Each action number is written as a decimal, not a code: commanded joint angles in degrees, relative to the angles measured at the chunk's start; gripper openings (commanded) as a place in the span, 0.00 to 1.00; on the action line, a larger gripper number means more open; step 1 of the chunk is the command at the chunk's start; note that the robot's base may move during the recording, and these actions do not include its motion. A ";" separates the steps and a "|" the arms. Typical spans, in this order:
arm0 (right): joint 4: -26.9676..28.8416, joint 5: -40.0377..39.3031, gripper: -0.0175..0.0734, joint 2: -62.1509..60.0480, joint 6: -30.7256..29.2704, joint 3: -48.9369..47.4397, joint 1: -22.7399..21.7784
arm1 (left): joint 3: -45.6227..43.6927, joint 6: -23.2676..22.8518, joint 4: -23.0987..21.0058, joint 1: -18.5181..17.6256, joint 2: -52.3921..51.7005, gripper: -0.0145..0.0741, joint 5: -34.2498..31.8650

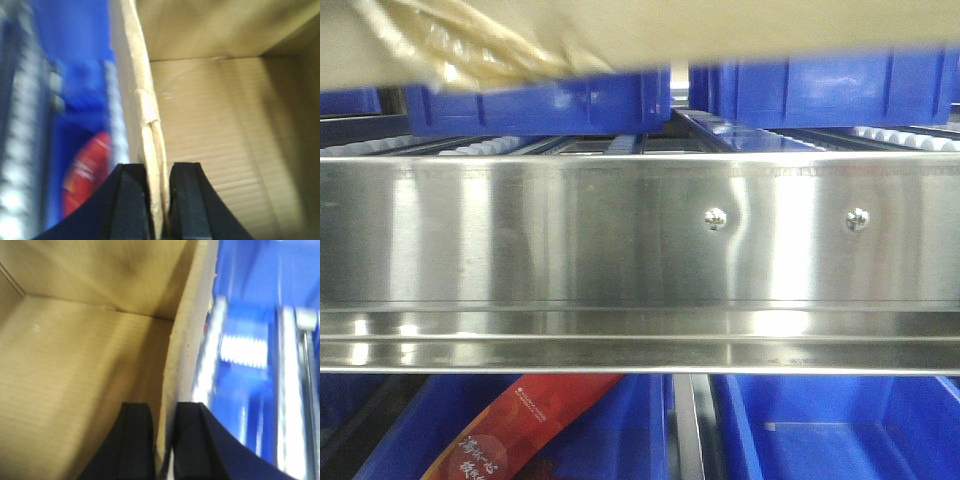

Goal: Grab carton from right shelf to conveyor
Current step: 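Pull the held carton back off the shelf with both grippers, then hold the carton with both grippers while driving to the red conveyor, then carry the carton over the dark conveyor belt with both grippers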

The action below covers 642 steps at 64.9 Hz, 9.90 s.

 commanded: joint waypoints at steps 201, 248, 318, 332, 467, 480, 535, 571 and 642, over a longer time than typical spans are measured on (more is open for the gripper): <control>-1.60 -5.84 0.12 -9.63 -0.75 7.07 -0.18 | 1.08 -0.07 2.18 -1.51 -4.11 0.15 -3.49; -1.60 -5.84 0.12 -9.63 -0.75 7.07 -0.18 | 1.08 -0.07 2.18 -1.51 -4.11 0.15 -3.49; -1.60 -5.84 0.12 -9.63 -0.75 7.07 -0.18 | 1.08 -0.07 2.18 -1.51 -4.11 0.15 -3.49; -1.60 -5.84 0.12 -9.63 -0.75 7.07 -0.18 | 1.08 -0.07 2.18 -1.51 -4.11 0.15 -3.49; -1.60 -7.12 0.12 -9.63 -0.75 7.07 -0.18 | 1.08 -0.07 17.53 -1.51 -4.11 0.15 -3.49; -1.60 -7.12 0.12 -9.63 -0.75 7.07 -0.18 | 1.08 -0.07 24.23 -1.51 -4.11 0.15 -3.49; -1.60 -7.12 0.12 -9.63 -0.75 7.07 -0.18 | 1.08 -0.07 33.29 -1.51 -4.11 0.15 -4.44; -1.60 -7.12 0.12 -9.63 -0.75 7.07 -0.18 | 1.08 -0.07 33.29 -1.51 -4.11 0.15 -4.79; -1.60 -7.12 0.12 -9.63 -0.75 7.07 -0.18 | 1.08 -0.07 33.29 -1.51 -4.11 0.15 -4.79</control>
